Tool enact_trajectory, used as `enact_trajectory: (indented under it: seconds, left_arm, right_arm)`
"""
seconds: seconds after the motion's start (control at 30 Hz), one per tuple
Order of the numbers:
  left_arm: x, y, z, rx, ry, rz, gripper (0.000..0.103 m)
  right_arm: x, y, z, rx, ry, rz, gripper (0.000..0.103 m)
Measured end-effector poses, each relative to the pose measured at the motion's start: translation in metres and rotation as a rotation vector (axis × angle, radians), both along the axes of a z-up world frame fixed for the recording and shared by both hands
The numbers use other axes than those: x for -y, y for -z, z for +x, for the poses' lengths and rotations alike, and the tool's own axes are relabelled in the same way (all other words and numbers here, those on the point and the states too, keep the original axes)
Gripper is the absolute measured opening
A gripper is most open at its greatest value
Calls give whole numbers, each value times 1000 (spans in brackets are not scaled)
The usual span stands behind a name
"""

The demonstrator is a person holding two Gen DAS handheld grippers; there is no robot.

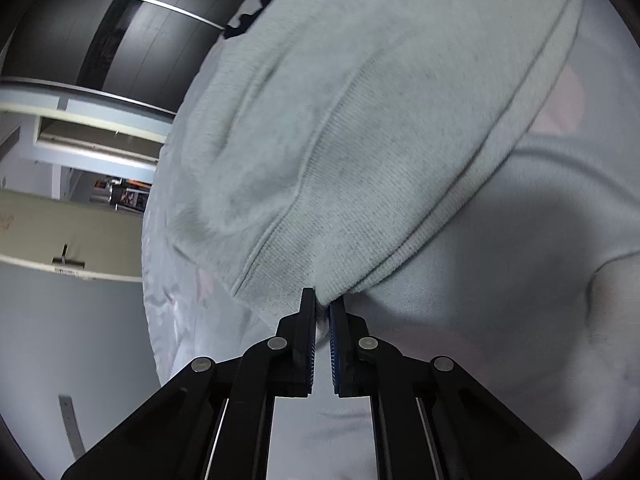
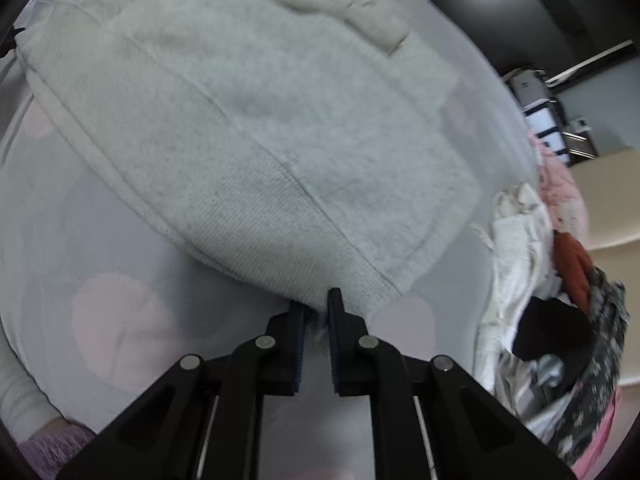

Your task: Fold clothes

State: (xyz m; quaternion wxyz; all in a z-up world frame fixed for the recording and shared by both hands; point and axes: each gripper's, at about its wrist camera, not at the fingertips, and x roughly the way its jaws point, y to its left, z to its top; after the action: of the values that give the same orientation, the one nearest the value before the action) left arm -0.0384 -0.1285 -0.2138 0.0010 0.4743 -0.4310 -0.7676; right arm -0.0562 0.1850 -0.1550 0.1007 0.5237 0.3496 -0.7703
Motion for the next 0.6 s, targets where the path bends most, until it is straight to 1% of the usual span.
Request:
enact_trajectory:
  seconds: [0.1,0.2,0.27,0.37,0.53,0.6]
  left_arm:
    - [3,-35,8,-73,-43,61,6]
    - [3,-73,14,-167,-104,121,6]
    - [2,-97,20,-236,-146,166,6]
    - [6,-128,27,-330,-200,219,6]
    - [9,-175,50,-447,-249,300,5]
    - [9,-186,58,-474,-252,319,5]
  right_arm:
    - [-4,-32,18,-110,27,-45,10]
    - [-2,-65,35,-214,41,-104,10]
    - [13,-75,47,-261,49,-130,10]
    - [27,-102,73,-344,54,-165,10]
    - [19,-133,94,-432,89,-239,10]
    - [10,-143,101,-464,110,-259,10]
